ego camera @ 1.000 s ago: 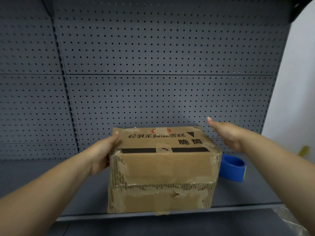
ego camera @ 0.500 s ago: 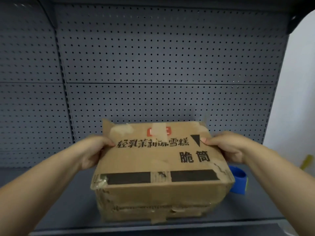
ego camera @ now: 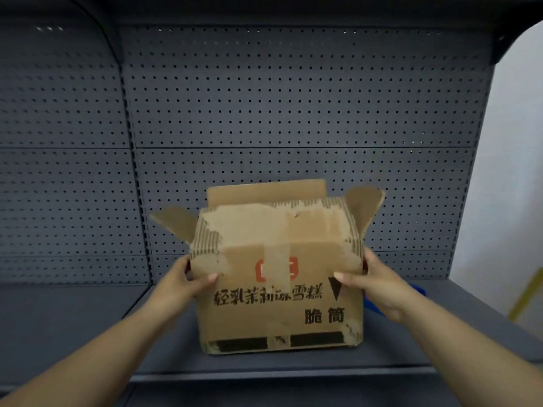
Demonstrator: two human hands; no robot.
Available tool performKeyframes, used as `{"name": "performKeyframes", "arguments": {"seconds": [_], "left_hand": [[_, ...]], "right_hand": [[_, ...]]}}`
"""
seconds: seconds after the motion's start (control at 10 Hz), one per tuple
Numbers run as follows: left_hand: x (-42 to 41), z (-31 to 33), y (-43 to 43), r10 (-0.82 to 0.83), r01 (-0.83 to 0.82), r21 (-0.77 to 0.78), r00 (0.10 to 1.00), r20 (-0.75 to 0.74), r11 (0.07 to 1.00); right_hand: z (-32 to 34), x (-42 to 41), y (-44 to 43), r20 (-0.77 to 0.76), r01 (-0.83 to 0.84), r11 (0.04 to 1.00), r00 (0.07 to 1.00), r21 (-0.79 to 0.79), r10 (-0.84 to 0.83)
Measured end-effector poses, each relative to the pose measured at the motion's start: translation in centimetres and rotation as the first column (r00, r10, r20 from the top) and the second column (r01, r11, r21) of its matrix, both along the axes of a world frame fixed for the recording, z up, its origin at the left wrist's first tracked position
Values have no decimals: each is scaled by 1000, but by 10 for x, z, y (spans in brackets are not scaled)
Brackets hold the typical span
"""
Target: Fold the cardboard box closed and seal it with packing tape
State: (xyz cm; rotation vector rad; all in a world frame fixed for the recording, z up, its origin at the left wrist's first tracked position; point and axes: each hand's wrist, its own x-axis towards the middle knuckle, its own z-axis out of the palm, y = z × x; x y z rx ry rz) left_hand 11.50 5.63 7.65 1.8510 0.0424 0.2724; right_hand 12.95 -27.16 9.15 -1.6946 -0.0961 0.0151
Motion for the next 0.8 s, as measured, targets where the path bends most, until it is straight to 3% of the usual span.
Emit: {"name": "performKeyframes", "arguments": {"seconds": [0.1, 0.2, 0.3, 0.5, 0.7, 0.8], "left_hand": [[9, 0, -5, 9, -14, -124, 999, -38, 992], [22, 14, -16, 113, -121, -219, 992, -49, 968], [33, 23, -21, 263, -269, -175, 963, -56, 947], [44, 20, -26, 324, -328, -161, 945, -50, 931], [35, 24, -24, 211, -221, -265, 975, -68, 939], [20, 29, -16, 181, -204, -274, 978, -106, 940]], "right_hand": [[-3, 13, 12, -92, 226, 964, 972, 139, -215], [0, 29, 29, -38, 484, 856, 873, 183, -485], [1, 36, 46, 50, 590, 791, 796, 162, -603], [1, 44, 49, 80, 540, 836, 833, 95, -548], [11, 35, 38, -52, 391, 919, 920, 50, -389], [49, 14, 25, -101, 474, 877, 879, 76, -466]]}}
